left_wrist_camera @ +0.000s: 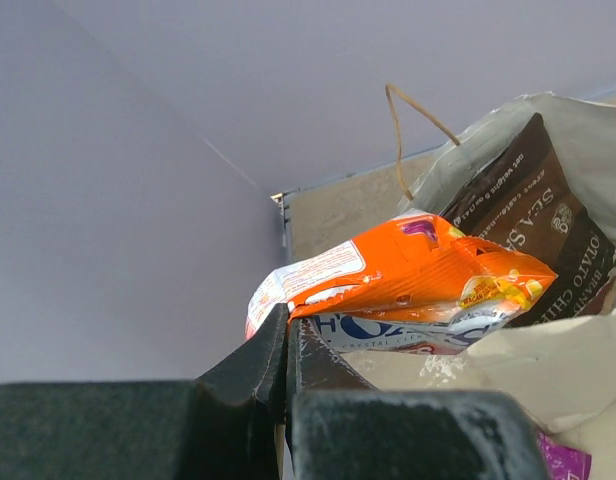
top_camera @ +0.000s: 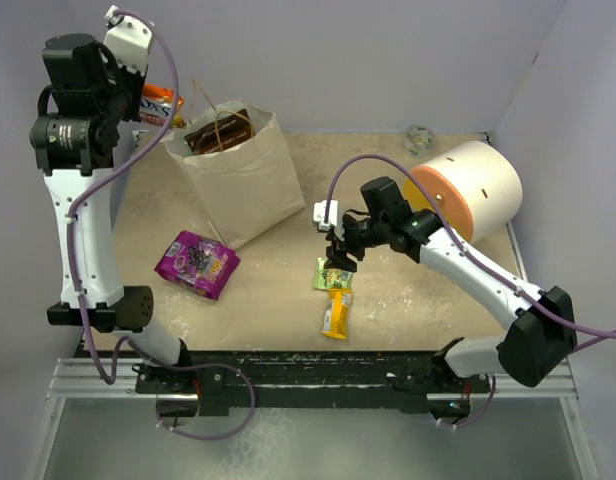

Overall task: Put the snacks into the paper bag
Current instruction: Place the snack in the paper bag.

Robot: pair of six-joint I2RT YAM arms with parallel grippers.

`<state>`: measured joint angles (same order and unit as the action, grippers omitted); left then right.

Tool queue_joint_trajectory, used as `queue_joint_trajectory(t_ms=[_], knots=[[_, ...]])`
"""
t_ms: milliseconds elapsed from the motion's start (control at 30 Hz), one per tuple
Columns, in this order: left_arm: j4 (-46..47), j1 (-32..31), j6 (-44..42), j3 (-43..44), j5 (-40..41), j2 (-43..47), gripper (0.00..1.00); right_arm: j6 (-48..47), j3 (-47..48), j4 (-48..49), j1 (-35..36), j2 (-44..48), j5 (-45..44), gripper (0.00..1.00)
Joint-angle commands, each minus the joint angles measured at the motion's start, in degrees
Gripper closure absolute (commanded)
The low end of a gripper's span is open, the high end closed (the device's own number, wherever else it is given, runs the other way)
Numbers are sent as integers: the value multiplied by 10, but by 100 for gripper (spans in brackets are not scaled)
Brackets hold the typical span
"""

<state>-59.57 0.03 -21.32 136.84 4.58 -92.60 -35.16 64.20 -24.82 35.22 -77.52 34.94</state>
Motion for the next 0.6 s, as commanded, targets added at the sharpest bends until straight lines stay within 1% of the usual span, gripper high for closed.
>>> queue_joint_trajectory(t_ms=[0, 167, 367, 567], knots=[[96, 5, 24, 36, -16, -22, 100, 3, -2, 18, -2, 8, -9, 33], [134, 5, 44, 38, -38, -58, 100, 2, -4, 19, -4, 9, -12, 33], [128, 5, 108, 36, -131, -99, 100, 2, -7, 24, -10, 13, -12, 33], [136, 4, 151, -15, -213, -109, 100, 3, -9, 26, -16, 16, -10, 33]])
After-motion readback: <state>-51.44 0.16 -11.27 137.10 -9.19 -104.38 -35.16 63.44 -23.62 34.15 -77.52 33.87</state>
